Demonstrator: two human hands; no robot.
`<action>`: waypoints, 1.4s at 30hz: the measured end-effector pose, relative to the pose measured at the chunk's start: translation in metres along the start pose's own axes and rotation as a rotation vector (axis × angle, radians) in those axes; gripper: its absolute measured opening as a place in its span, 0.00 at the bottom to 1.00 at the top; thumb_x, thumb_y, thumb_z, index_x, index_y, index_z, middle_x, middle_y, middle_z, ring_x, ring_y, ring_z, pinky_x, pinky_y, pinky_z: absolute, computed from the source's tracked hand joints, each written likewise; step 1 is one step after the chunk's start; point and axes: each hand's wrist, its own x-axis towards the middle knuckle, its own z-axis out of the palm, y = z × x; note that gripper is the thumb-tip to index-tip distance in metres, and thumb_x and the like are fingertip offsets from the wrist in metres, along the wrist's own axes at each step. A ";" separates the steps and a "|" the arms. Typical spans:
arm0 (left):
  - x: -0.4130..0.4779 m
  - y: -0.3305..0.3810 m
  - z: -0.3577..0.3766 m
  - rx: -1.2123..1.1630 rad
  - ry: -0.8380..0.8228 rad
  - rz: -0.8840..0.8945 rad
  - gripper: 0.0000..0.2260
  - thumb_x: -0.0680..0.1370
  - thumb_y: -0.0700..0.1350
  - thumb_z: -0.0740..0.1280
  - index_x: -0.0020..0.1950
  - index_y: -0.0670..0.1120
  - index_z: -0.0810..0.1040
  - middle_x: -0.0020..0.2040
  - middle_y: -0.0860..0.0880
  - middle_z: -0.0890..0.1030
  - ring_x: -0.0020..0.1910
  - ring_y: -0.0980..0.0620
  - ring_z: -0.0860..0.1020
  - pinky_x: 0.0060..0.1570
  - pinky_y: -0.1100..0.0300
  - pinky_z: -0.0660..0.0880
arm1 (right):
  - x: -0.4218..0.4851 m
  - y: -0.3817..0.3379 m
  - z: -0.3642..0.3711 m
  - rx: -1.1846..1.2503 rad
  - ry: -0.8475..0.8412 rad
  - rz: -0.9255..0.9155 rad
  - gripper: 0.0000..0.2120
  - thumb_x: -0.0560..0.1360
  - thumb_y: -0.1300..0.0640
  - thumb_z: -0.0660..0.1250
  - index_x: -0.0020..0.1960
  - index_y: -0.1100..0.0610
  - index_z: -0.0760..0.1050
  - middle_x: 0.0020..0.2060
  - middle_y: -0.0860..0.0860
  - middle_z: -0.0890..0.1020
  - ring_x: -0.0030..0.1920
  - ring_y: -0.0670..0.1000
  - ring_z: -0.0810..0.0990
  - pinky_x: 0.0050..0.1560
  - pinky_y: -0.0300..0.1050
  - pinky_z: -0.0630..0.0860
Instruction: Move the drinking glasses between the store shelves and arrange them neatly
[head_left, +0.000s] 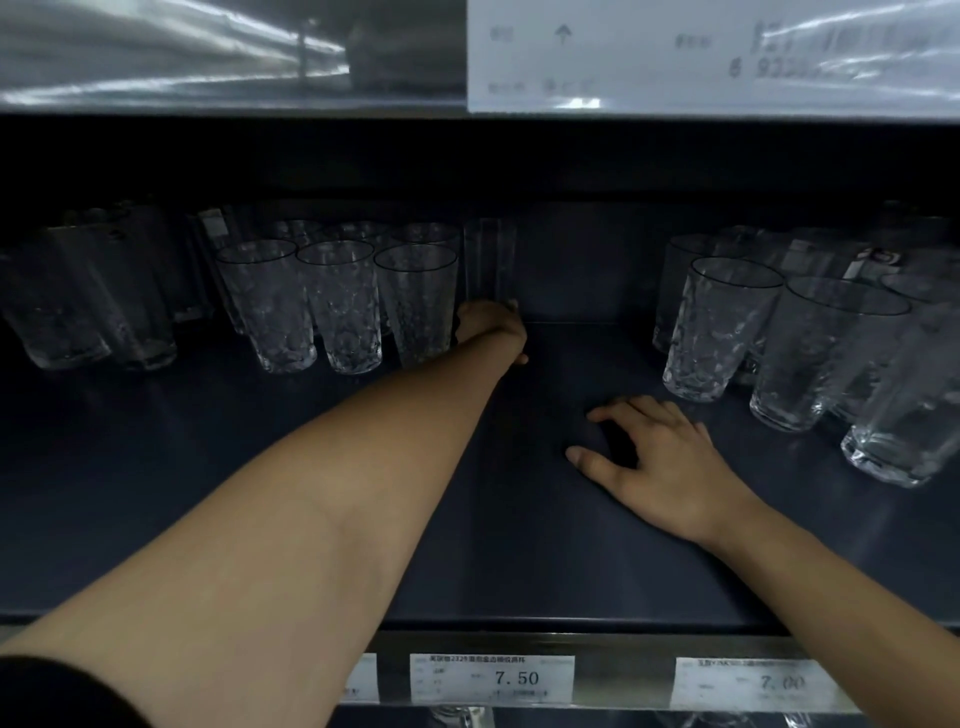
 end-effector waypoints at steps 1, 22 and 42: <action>-0.001 -0.002 0.000 -0.011 -0.013 0.004 0.24 0.82 0.56 0.62 0.65 0.35 0.73 0.50 0.39 0.84 0.11 0.52 0.71 0.11 0.68 0.62 | 0.000 0.000 0.000 0.000 0.002 0.000 0.29 0.74 0.31 0.58 0.71 0.43 0.69 0.69 0.41 0.69 0.70 0.46 0.64 0.68 0.46 0.57; -0.127 -0.063 -0.094 -0.048 -0.466 0.218 0.05 0.78 0.34 0.67 0.45 0.42 0.79 0.45 0.45 0.82 0.49 0.48 0.83 0.56 0.56 0.80 | -0.008 -0.004 -0.014 0.212 0.009 0.122 0.16 0.76 0.43 0.68 0.60 0.50 0.80 0.62 0.47 0.79 0.63 0.48 0.75 0.61 0.38 0.66; -0.306 -0.088 -0.152 -0.270 -0.956 0.492 0.05 0.78 0.42 0.69 0.51 0.48 0.84 0.48 0.52 0.87 0.51 0.57 0.83 0.58 0.56 0.77 | -0.293 -0.084 -0.088 0.685 0.542 0.579 0.09 0.73 0.51 0.70 0.52 0.49 0.83 0.46 0.43 0.87 0.49 0.41 0.84 0.47 0.30 0.76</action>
